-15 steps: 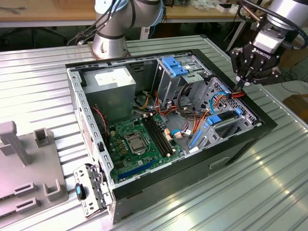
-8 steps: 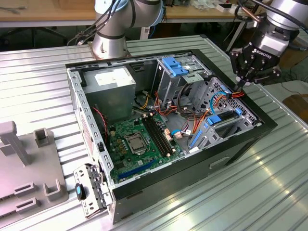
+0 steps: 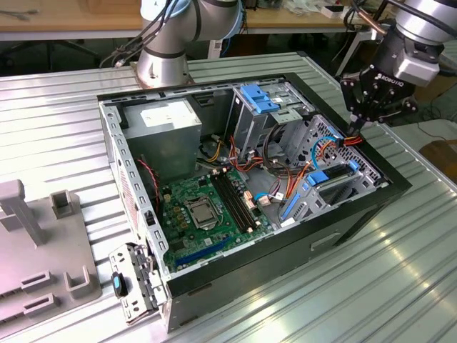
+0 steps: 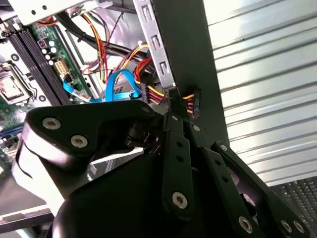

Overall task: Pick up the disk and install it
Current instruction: 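Insert the first disk wire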

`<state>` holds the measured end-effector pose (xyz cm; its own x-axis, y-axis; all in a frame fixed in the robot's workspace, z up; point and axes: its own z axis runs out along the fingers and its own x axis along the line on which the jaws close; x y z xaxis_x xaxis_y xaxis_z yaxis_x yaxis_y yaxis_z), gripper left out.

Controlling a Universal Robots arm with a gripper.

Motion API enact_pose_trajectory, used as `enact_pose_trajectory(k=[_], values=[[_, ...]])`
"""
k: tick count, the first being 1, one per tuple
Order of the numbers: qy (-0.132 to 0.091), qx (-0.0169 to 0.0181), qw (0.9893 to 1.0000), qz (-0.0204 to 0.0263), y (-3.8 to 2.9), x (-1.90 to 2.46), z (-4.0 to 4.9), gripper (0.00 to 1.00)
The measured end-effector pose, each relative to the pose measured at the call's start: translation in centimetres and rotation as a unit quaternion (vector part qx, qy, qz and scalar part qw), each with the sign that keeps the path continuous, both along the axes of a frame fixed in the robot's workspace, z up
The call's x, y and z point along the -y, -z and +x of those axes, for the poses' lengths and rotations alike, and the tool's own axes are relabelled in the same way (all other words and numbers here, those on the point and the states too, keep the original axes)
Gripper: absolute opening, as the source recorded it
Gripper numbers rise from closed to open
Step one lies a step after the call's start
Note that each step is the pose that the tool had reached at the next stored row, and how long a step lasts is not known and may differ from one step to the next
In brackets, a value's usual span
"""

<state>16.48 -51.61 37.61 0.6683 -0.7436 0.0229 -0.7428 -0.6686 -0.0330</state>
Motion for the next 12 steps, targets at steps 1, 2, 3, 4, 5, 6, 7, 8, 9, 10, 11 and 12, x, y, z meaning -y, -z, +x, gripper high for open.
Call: enact_pose_trajectory(k=[1,2,3,4,5,6,7,8,9,10,11,12], values=[[-0.004,0.0000,1.0000,0.0000,0.00,-0.01,0.30,0.11],[-0.011,-0.0001,0.9999,0.0000,0.00,-0.02,0.56,0.11],[-0.018,-0.0002,0.9998,-0.0001,-0.01,-0.02,0.63,0.11],[-0.026,-0.0002,0.9997,-0.0001,-0.01,-0.02,0.66,0.11],[-0.035,-0.0002,0.9994,-0.0001,-0.01,-0.02,0.67,0.11],[-0.044,-0.0002,0.9990,-0.0001,-0.01,-0.02,0.69,0.11],[-0.059,-0.0002,0.9983,-0.0001,-0.01,-0.02,0.70,0.11],[-0.070,-0.0002,0.9976,-0.0001,0.00,-0.02,0.70,0.11],[-0.079,-0.0002,0.9969,-0.0001,0.00,-0.02,0.70,0.11],[-0.101,-0.0002,0.9949,0.0000,0.01,-0.02,0.70,0.11],[-0.116,-0.0001,0.9932,0.0000,0.02,-0.02,0.71,0.11],[-0.130,0.0004,0.9915,-0.0001,0.02,-0.02,0.71,0.11]])
